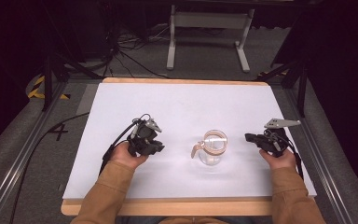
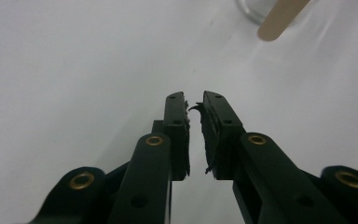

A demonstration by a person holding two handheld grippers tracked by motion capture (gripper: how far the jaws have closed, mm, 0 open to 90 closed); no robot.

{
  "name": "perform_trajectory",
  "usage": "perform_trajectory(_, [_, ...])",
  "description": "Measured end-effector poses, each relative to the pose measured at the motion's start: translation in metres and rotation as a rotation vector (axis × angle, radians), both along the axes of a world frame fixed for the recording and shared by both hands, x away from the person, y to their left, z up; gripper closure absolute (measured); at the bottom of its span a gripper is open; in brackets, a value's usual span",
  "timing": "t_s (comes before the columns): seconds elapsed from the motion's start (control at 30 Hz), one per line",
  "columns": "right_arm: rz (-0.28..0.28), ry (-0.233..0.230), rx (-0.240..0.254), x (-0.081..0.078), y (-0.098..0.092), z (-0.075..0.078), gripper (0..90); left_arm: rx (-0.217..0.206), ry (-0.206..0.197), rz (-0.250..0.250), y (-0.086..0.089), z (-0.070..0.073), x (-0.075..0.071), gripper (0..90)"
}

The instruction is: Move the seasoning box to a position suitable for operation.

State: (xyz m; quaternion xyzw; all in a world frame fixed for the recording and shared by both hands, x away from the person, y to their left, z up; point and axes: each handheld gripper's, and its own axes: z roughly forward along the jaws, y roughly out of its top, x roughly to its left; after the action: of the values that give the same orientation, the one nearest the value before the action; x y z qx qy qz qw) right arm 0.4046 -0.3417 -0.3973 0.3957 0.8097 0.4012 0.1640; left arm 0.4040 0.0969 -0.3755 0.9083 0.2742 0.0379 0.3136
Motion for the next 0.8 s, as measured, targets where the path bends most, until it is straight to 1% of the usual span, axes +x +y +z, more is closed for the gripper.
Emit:
perform_trajectory(0.03, [-0.001,-0.01,-0.001,-0.001,0.0,0.001,90.0,-0.005,0.002,-0.008,-0.001,0.002,-0.001,80.3])
perform_trajectory(0.07, [-0.001,-0.01,-0.001,-0.001,0.0,0.001,90.0,-0.005,0.002,-0.008,-0.001,0.002,-0.001,80.5])
perform_trajectory(0.17, [-0.012,-0.021,0.007,-0.002,-0.003,0.002,90.0,-0.054,0.004,-0.03,-0.003,0.008,-0.004,80.7])
perform_trajectory(0.2, [-0.016,-0.024,0.014,-0.003,-0.004,0.002,90.0,-0.092,0.008,-0.058,-0.008,0.013,-0.009,80.7])
perform_trajectory(0.23, [-0.015,-0.026,0.013,-0.002,-0.005,0.002,90.0,-0.108,0.009,-0.085,-0.011,0.015,-0.012,80.7])
perform_trajectory(0.27, [-0.019,-0.023,0.016,-0.003,-0.006,0.002,90.0,-0.108,0.009,-0.085,-0.011,0.015,-0.012,80.7])
perform_trajectory(0.33, [-0.022,-0.025,0.018,-0.004,-0.006,0.003,90.0,-0.121,0.012,-0.162,-0.021,0.019,-0.02,81.2])
perform_trajectory(0.37, [-0.019,-0.032,0.015,-0.004,-0.006,0.003,90.0,-0.12,0.003,-0.198,-0.026,0.02,-0.022,82.8])
perform_trajectory(0.4, [-0.019,-0.036,0.014,-0.006,-0.005,0.003,90.0,-0.122,0.002,-0.213,-0.03,0.021,-0.025,84.6])
perform_trajectory(0.47, [-0.015,-0.041,0.009,-0.008,-0.005,0.003,90.0,-0.13,0.007,-0.254,-0.042,0.023,-0.028,84.9])
perform_trajectory(0.5, [-0.015,-0.04,0.007,-0.009,-0.005,0.003,90.0,-0.13,0.009,-0.263,-0.046,0.022,-0.03,85.2])
perform_trajectory(0.57, [-0.016,-0.046,0.01,-0.011,-0.005,0.004,89.9,-0.11,0.003,-0.283,-0.056,0.02,-0.034,85.4])
perform_trajectory(0.6, [-0.016,-0.051,0.008,-0.012,-0.006,0.004,89.9,-0.101,0.005,-0.308,-0.063,0.018,-0.036,86.4])
perform_trajectory(0.63, [-0.018,-0.05,0.008,-0.013,-0.005,0.004,89.9,-0.1,0.008,-0.316,-0.066,0.017,-0.036,87.4])
perform_trajectory(0.7, [-0.016,-0.051,0.005,-0.014,-0.005,0.003,89.9,-0.104,0.012,-0.322,-0.069,0.015,-0.035,88.6])
perform_trajectory(0.77, [-0.012,-0.061,-0.003,-0.017,-0.005,0.003,89.9,-0.105,0.028,-0.326,-0.078,0.008,-0.033,89.1])
perform_trajectory(0.8, [-0.012,-0.061,-0.003,-0.017,-0.005,0.003,89.9,-0.105,0.028,-0.326,-0.078,0.008,-0.033,89.2])
